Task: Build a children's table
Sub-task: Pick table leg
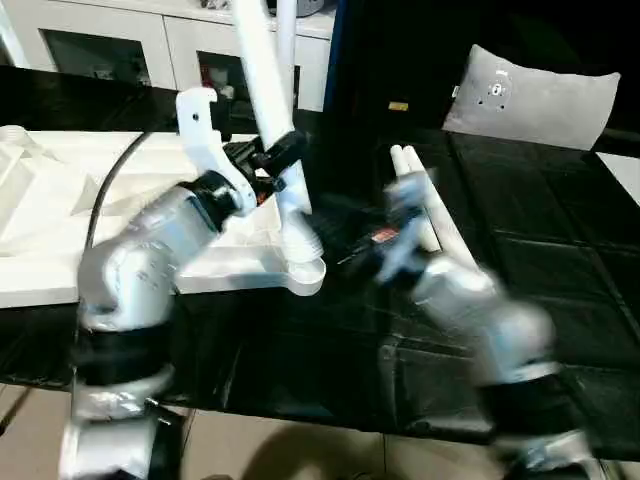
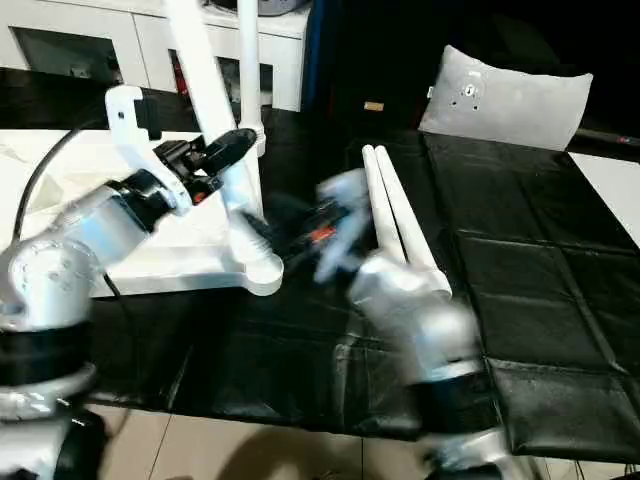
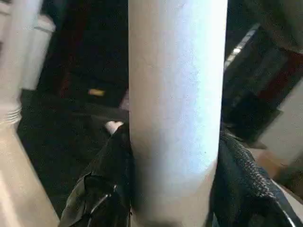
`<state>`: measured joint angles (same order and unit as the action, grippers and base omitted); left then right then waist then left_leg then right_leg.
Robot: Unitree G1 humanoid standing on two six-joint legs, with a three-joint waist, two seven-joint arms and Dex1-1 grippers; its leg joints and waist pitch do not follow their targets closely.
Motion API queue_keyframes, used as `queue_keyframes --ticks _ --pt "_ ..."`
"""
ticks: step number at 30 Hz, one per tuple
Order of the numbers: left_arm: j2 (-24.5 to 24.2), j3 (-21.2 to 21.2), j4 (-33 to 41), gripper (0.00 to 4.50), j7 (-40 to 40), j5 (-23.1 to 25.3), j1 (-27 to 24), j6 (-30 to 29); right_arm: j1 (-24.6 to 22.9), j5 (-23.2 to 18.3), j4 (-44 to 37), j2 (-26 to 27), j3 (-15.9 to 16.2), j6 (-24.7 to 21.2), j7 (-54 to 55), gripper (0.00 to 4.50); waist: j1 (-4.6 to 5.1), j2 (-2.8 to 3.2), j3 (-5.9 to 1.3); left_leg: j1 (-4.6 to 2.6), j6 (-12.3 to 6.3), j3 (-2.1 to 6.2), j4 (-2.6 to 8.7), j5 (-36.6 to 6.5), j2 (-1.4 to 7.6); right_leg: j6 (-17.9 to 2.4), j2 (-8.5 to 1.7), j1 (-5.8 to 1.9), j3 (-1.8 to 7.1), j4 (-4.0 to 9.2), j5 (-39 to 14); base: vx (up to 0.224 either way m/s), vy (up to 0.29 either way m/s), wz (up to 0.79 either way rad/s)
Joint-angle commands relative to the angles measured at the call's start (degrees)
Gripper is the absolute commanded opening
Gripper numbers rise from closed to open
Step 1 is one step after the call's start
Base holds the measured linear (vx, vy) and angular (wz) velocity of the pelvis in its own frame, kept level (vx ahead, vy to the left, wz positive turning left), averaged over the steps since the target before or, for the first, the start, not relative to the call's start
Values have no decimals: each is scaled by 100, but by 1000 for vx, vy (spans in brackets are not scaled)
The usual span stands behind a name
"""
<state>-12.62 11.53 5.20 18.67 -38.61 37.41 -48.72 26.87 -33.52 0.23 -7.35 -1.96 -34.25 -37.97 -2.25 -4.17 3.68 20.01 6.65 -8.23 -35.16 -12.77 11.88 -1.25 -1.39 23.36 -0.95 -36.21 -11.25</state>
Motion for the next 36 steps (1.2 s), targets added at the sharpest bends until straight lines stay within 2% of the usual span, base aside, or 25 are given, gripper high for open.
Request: queue_keyframes --ticks 1,2,3,5,7,10,11,12,13,14,16,17,18,19,22,24,25,30,36 --pt "44 -39 23 190 124 -150 136 -104 56 -80 -53 -2 -27 -121 -32 396 -27 111 -410 31 82 -80 376 68 9 -1046 -413 -420 218 322 141 0 0 0" --pt "-26 -75 42 190 297 -252 150 -192 131 -134 -33 -129 -27 -291 -151 398 -29 110 -415 21 56 -83 373 85 9 -1087 -413 -423 219 323 139 0 0 0" --pt "-172 -206 100 190 653 -349 160 -254 234 -314 -22 -333 -15 -566 -399 398 -29 81 -418 20 34 -83 375 91 10 -1095 -410 -429 217 324 127 0 0 0" --pt "-287 -317 158 190 965 -424 168 -294 304 -426 -13 -511 43 -749 -643 400 -45 99 -415 21 19 -79 378 114 24 -1086 -416 -422 216 312 103 0 0 0" --pt "-395 -437 220 190 1214 -448 169 -309 337 -437 -3 -679 172 -851 -915 400 -41 74 -410 33 16 -88 375 114 20 -1093 -421 -426 216 323 72 0 0 0" --pt "-493 -548 282 190 1459 -476 165 -294 344 -400 -33 -838 334 -905 -1148 400 -64 74 -412 27 -13 -86 372 117 31 -1126 -432 -428 211 325 -19 0 0 0" --pt "-661 -720 386 190 1846 -530 174 -292 356 -408 -97 -1024 538 -1028 -1435 400 -59 70 -410 33 -14 -94 369 132 35 -1146 -438 -421 219 323 -3 0 0 0" --pt "-732 -812 440 190 2010 -531 179 -273 361 -397 -121 -1080 612 -1049 -1521 400 -73 32 -415 27 -40 -89 374 152 40 -1132 -436 -437 211 325 -45 0 0 0" --pt "-773 -871 476 190 2100 -525 184 -262 366 -380 -131 -1101 652 -1058 -1570 400 -78 57 -406 26 -30 -88 379 140 48 -1131 -448 -418 213 318 -97 0 0 0" --pt "-786 -901 501 190 2139 -525 188 -257 370 -362 -137 -1112 690 -1050 -1611 400 -68 25 -403 28 -33 -99 374 133 45 -1128 -442 -414 214 328 -126 0 0 0" --pt "-795 -925 522 190 2170 -527 192 -255 375 -347 -141 -1121 724 -1042 -1649 400 -89 40 -397 23 -1 -103 374 68 49 -1123 -450 -404 216 337 -277 0 0 0" --pt "-809 -963 556 190 2209 -524 198 -250 386 -314 -135 -1121 780 -1034 -1674 382 -91 20 -396 27 3 -105 375 67 48 -1109 -449 -409 218 341 -304 0 0 0" --pt "-809 -963 556 190 2209 -524 198 -250 386 -314 -135 -1121 780 -1034 -1674 371 -99 27 -394 26 21 -104 377 54 49 -1088 -448 -403 219 341 -358 0 0 0" --pt "-884 -1109 629 190 2361 -484 200 -207 435 -306 -92 -1099 855 -1056 -1685 371 -104 9 -392 27 20 -106 378 49 46 -1068 -450 -402 218 352 -408 0 0 0" --pt "-945 -1264 697 190 2477 -411 179 -137 469 -376 -64 -984 838 -1051 -1680 328 -112 30 -394 27 63 -100 385 66 50 -1009 -449 -389 214 341 -457 0 0 0" --pt "-956 -1297 695 190 2509 -383 181 -111 477 -387 -51 -973 841 -1046 -1706 325 -111 28 -402 29 71 -101 382 110 45 -1012 -443 -393 214 330 -360 0 0 0" --pt "-963 -1305 695 190 2525 -381 180 -108 478 -391 -47 -966 844 -1046 -1706 303 -111 28 -402 30 77 -98 384 114 47 -1011 -441 -397 212 327 -346 0 0 0" --pt "-1010 -1399 706 190 2662 -291 175 -52 481 -405 -13 -949 898 -1035 -1744 272 -120 21 -408 35 68 -100 380 156 40 -999 -441 -408 213 322 -260 0 0 0" --pt "-1074 -1471 665 190 2750 -247 208 48 472 -326 17 -997 998 -1031 -1832 226 -121 19 -405 41 86 -100 385 70 36 -978 -440 -408 213 330 -379 0 0 0"
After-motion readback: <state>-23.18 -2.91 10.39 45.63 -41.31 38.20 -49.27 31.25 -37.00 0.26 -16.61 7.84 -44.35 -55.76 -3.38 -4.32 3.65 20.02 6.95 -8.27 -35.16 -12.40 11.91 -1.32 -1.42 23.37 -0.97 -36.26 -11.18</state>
